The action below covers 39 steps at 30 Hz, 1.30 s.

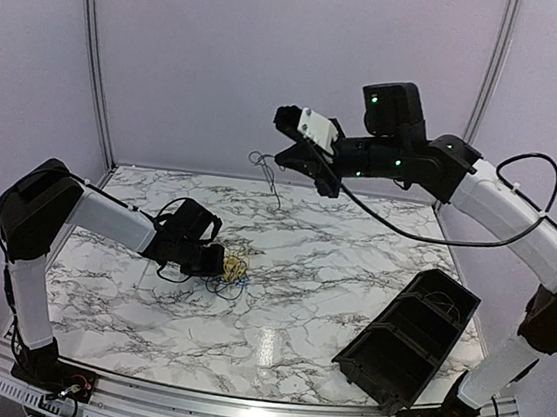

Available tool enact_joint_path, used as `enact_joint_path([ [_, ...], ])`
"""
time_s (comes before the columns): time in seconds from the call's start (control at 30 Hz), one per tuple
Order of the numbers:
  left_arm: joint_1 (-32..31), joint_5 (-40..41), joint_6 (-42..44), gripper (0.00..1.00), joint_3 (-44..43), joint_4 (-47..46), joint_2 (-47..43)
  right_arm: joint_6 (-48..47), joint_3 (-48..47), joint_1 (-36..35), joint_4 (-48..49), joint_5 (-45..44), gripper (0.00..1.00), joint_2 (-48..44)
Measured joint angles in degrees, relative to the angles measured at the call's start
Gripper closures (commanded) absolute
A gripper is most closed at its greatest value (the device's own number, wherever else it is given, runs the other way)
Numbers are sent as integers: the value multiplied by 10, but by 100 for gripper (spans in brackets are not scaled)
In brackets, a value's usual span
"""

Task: Untangle the cables

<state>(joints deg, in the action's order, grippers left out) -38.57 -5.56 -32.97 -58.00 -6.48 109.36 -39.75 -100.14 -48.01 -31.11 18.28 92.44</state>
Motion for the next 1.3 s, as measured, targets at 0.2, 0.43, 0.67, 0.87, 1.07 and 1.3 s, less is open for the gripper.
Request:
enact_joint_path([
  [0.2, 1, 0, -1, 85, 0, -7, 3, 9, 57, 22, 26, 20, 100, -44],
  [0.43, 1, 17, 12, 56, 35, 15, -74, 10, 170, 25, 46, 17, 100, -22],
  [0.67, 1, 62, 47, 49, 36, 29, -248, 23, 223, 42, 90, 18, 100, -19],
  [0.87, -2, 64, 92, 48, 34, 29, -287, 34, 233, 44, 115, 27, 100, -19],
  [1.07, -19, 32, 121, 49, 45, 20, -287, 43, 233, 50, 125, 37, 100, -19],
  [1.3, -47, 9, 131, 49, 46, 2, -256, 76, 231, 162, 125, 122, 69, 2],
])
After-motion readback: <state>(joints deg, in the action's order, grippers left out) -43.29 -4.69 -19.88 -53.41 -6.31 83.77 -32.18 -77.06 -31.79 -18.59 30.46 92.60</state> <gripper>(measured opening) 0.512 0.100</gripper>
